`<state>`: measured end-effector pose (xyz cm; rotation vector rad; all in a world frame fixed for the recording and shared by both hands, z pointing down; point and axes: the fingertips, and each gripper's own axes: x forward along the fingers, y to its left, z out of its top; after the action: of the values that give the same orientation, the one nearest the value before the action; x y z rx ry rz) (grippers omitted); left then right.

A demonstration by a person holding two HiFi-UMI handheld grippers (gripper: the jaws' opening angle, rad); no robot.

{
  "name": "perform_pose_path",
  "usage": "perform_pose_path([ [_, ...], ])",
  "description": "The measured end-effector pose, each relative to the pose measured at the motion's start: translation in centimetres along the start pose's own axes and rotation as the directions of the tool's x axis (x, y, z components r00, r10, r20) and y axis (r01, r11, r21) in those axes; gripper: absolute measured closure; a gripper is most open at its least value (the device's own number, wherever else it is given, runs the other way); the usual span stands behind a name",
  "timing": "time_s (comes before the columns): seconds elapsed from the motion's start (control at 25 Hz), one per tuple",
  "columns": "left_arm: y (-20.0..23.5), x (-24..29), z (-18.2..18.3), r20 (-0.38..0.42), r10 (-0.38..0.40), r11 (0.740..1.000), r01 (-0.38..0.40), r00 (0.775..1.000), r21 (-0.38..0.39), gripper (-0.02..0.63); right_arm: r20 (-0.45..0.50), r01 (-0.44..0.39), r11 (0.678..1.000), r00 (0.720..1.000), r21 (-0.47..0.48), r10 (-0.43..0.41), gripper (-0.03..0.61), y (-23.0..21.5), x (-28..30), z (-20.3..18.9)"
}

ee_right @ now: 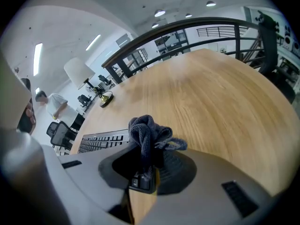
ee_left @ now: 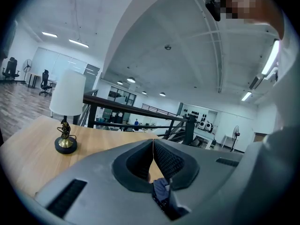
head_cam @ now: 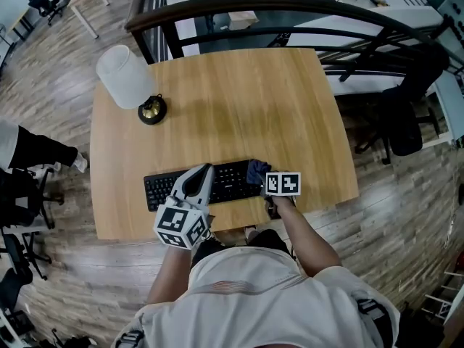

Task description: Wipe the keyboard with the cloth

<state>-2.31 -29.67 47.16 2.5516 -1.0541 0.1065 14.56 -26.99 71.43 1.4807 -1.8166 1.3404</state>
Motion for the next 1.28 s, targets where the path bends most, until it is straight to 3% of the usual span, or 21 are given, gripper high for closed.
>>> perform_pose_path([
  [0.36,-1.7,1.6,-0.1,-0.010,-0.062,0.998,0.062,0.998,0.009,0.598,0.027,0.121,0.990,0.992,0.075,-0.123,0.445,-5.3,-2.3,-1.0],
  [0.56,-1.7,0.9,0.1,-0.005,-0.064,0.998,0.064,0.998,0.014,0.598,0.094,0.082,0.994,0.992,0.077,-0.089,0.445,-3.6,-3.8,0.0],
  [0.72,-0.1,-0.9,0.4,0.006,-0.023,1.000,0.023,1.000,0.013,0.598,0.170,-0.024,0.999,0.985,0.022,0.020,0.445,1.3,-4.9,2.4],
  [0.88,2.3,-4.1,0.6,0.026,0.057,0.998,-0.057,0.998,0.004,0.598,0.189,-0.159,0.985,0.967,-0.073,0.170,0.445,8.0,-4.8,3.5],
  [1.08,6.6,-10.0,0.5,0.052,0.185,0.983,-0.184,0.981,-0.020,0.598,0.120,-0.294,0.939,0.941,-0.180,0.318,0.445,17.4,-2.7,2.8],
  [1.28,11.2,-16.8,-0.1,0.082,0.321,0.947,-0.317,0.943,-0.059,0.598,0.001,-0.395,0.877,0.912,-0.274,0.411,0.445,26.0,1.0,0.4],
])
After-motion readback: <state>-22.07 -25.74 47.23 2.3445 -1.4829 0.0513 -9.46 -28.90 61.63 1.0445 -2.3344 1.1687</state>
